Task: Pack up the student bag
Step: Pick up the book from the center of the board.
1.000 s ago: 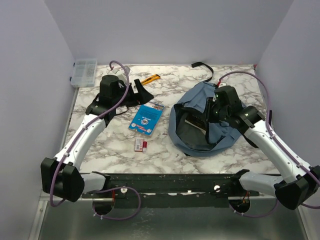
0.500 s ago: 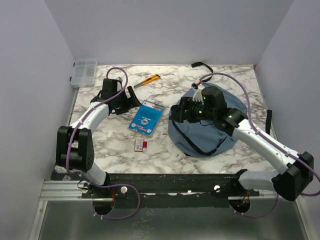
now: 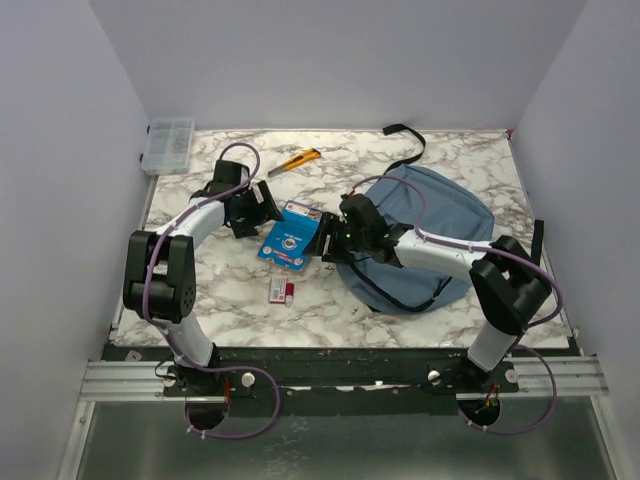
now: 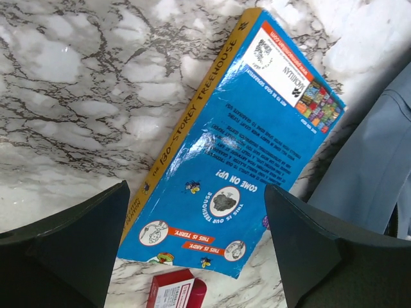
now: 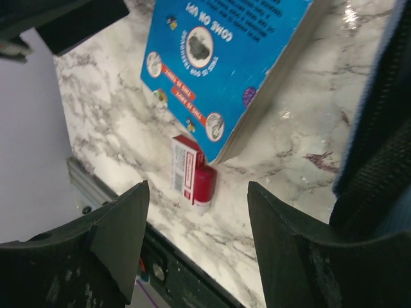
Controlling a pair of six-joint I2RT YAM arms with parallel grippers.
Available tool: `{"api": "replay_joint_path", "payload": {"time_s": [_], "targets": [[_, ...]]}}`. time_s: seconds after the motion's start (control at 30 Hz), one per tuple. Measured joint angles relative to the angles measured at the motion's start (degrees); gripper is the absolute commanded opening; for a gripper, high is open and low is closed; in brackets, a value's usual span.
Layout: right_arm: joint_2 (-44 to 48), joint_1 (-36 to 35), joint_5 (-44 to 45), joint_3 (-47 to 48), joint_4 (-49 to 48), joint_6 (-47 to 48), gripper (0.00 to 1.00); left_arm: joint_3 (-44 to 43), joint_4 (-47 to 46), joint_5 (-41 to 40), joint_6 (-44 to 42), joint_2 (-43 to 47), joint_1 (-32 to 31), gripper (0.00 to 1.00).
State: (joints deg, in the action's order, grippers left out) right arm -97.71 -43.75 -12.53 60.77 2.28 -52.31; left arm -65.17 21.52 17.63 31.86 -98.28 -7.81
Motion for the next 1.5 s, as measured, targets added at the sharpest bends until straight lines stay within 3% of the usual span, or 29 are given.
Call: {"api": "replay_joint_path", "payload": {"time_s": [0.4,0.67,0.97,1.5], "targets": [[-9.88,-0.09,4.37,3.76,-2.12,-6.19,0.67,-0.09,1.79,-1.07,0.11,-1.07,-0.02,0.88],[-13.66,-0.09,5.64,5.92,-2.23,-8.74,0.67,-1.09,2.10,4.68,3.13,-3.67,-0.02,0.87],[-15.12,-0.09,5.88,6.60,-3.48,-9.77,0.53,-0.76,1.33,8.48,6.54,-4.68,0.39,0.86],[-11.43,0.17,5.86,2.36,-8.79,-12.92,0.40,1.22,-1.55,8.81,8.61,-4.57,0.68,0.86]]}}
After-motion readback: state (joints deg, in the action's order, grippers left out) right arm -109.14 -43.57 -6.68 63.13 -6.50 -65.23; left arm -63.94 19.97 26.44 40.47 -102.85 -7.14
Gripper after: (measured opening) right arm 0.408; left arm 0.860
